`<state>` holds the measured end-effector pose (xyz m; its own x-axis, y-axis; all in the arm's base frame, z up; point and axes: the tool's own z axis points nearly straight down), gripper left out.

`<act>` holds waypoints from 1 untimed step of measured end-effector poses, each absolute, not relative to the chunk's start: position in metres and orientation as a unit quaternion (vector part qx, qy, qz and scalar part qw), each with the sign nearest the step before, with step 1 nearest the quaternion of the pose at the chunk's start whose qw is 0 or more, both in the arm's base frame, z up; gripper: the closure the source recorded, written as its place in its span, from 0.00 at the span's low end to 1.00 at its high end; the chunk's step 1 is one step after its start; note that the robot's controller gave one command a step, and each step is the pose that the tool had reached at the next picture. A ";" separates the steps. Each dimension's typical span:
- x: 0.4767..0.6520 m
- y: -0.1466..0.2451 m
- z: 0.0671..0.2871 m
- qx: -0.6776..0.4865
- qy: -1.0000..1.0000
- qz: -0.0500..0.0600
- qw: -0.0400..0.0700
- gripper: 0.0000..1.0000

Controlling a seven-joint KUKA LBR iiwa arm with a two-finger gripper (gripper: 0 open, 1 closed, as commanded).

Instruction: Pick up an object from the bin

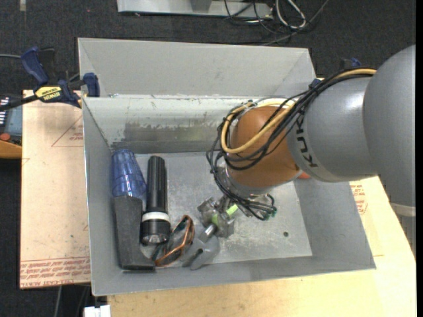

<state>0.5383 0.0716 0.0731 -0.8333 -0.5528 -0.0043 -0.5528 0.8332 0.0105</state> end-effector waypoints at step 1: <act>0.538 0.072 0.079 -0.289 0.957 0.006 0.001 1.00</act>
Offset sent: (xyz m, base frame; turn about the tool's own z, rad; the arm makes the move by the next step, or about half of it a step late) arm 0.0002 0.0001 0.0815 -0.0001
